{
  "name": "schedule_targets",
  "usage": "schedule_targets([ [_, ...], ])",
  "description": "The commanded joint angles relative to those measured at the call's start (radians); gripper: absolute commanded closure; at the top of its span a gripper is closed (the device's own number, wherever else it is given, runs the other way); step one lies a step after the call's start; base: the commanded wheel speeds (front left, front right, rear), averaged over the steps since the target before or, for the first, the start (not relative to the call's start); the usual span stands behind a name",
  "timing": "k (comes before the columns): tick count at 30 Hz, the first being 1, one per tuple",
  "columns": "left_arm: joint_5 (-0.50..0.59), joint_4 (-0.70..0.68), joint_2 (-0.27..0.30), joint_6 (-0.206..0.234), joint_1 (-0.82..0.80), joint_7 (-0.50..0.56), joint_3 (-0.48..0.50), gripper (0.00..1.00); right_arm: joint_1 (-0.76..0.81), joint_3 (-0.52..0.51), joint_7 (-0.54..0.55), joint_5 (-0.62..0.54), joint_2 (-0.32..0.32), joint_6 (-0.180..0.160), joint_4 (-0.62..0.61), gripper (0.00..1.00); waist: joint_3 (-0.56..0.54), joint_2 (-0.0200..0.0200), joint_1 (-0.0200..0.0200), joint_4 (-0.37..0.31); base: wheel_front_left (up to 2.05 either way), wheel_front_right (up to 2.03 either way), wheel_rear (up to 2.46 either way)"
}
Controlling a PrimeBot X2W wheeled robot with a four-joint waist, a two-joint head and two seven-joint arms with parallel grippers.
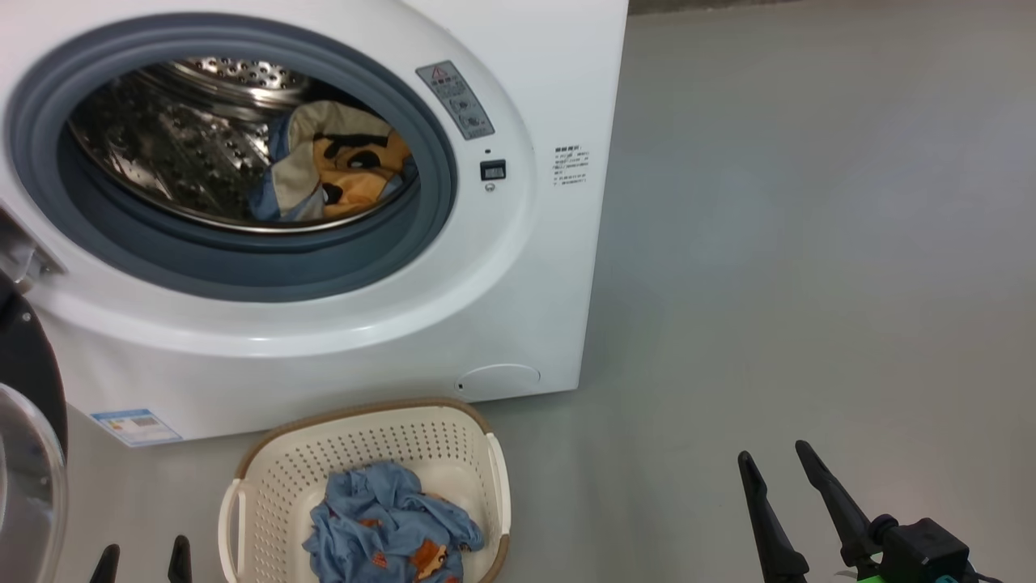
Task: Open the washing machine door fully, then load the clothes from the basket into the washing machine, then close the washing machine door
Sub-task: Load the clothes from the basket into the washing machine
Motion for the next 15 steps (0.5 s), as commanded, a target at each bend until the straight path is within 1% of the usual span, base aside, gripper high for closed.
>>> schedule_targets([
  [1,-0.016,-0.011,0.024,-0.002,-0.032,-0.006,0.028,0.00,-0.016,0.028,-0.005,0.003,-0.004,0.002,-0.024,0.00,0.026,0.0000,0.0000,0.002,0.00,0.00,0.00],
  [15,-0.140,0.038,0.123,-0.002,-0.103,-0.006,-0.038,0.00,-0.040,0.048,-0.005,0.010,-0.004,0.002,-0.054,0.00,0.197,0.0000,0.0000,-0.013,0.00,0.00,0.00],
])
